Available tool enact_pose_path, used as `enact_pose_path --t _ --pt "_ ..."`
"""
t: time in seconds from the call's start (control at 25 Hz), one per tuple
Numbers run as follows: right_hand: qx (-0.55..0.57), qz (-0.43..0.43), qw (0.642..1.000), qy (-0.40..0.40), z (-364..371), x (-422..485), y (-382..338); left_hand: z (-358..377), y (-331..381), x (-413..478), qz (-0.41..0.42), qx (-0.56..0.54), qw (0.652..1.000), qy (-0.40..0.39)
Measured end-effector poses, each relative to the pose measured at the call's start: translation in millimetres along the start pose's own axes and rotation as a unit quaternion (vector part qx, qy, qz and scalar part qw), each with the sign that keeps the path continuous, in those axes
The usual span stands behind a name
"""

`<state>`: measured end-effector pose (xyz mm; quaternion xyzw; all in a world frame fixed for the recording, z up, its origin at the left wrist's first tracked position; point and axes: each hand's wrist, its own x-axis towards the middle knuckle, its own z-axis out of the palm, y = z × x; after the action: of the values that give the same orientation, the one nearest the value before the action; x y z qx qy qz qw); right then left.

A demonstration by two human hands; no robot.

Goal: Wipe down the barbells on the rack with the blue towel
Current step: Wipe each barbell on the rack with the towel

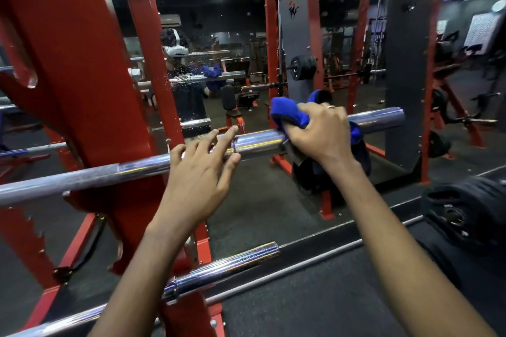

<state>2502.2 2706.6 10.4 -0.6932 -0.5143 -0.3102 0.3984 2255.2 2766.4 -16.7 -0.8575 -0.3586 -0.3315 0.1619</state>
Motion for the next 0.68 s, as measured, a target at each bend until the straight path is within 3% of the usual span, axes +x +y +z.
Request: enact_pose_path --t 0.12,0.2,0.44,0.52,0.68 --pt "-0.026 0.174 0.984 0.043 0 7 26 2 -5 -1 0.019 0.037 0.999 0.022" --pt "-0.018 0.242 0.966 0.089 9 3 17 1 -7 2 0.023 0.033 0.999 0.008" --pt "0.177 0.251 0.922 0.235 38 -49 -6 7 -5 0 0.009 0.035 0.999 0.039" --pt "0.304 0.329 0.856 0.259 48 -53 -11 8 -2 1 -0.004 0.028 0.999 0.04" --pt "0.538 0.558 0.593 0.217 50 -43 -39 10 0 1 -0.013 0.018 0.999 0.041"
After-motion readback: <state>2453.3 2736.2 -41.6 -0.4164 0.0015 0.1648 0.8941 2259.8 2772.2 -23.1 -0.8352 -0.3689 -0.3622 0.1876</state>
